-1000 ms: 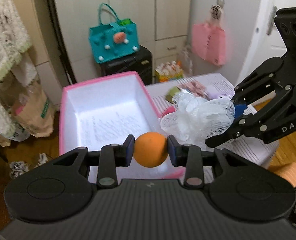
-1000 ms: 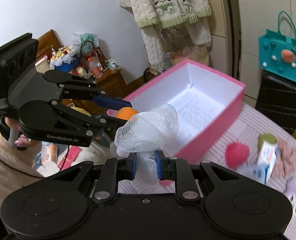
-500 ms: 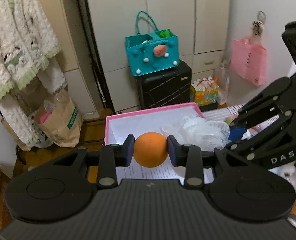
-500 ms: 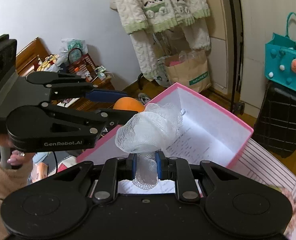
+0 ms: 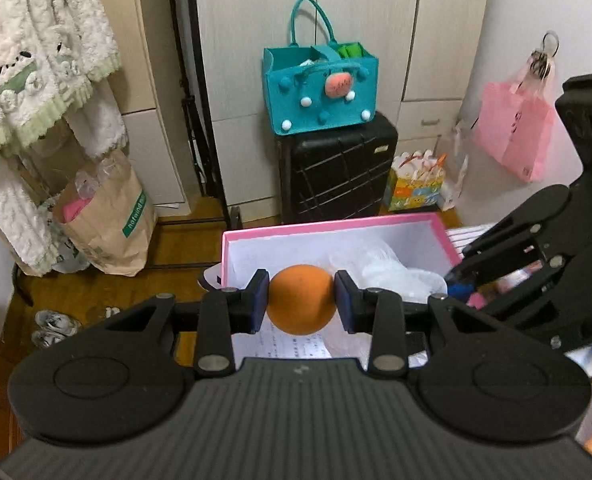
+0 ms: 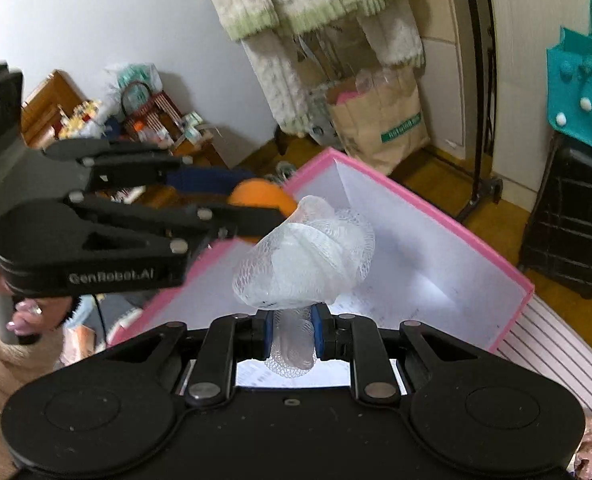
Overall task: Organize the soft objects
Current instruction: 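Carry the orange ball and mesh puff over the pink box with both tools, then open the left tool over the box while the right tool releases the puff inside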
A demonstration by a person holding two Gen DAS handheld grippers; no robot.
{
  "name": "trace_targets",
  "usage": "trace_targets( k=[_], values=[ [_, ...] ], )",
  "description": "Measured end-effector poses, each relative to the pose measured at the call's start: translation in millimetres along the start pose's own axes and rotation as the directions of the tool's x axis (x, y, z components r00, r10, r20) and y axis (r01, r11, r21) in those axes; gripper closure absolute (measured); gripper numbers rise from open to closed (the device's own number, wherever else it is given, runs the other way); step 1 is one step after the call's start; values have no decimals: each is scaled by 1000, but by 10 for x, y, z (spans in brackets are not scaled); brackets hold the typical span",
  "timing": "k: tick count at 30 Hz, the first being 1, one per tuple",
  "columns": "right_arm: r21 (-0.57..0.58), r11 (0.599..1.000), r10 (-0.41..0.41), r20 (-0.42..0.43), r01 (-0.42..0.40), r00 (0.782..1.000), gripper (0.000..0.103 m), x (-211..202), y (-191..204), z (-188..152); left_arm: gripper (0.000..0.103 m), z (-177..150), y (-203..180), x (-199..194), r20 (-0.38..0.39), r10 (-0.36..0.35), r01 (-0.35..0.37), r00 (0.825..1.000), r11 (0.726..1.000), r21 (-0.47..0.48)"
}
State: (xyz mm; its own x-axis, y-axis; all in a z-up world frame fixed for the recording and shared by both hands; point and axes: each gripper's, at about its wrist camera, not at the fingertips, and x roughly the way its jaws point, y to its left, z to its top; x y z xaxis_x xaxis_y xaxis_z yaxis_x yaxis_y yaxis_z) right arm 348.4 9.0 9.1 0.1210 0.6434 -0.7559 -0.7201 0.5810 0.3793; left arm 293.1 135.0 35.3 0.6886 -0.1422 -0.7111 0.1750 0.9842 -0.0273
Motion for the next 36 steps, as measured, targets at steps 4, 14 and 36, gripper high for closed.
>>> trace_targets(
  k=[4, 14, 36],
  values=[
    [-59, 995, -84, -54, 81, 995, 81, 212, -65, -47, 69, -18, -49, 269, -41, 2, -1, 999, 1000, 21],
    [-214, 950, -259, -126, 228, 958, 71, 522, -149, 38, 68, -53, -119, 930, -160, 26, -25, 987, 1000, 8],
    [-357, 814, -465, 72, 459, 882, 41, 342, 16, -162, 65, -87, -172, 1341, -203, 24, -37, 979, 998, -59]
  ],
)
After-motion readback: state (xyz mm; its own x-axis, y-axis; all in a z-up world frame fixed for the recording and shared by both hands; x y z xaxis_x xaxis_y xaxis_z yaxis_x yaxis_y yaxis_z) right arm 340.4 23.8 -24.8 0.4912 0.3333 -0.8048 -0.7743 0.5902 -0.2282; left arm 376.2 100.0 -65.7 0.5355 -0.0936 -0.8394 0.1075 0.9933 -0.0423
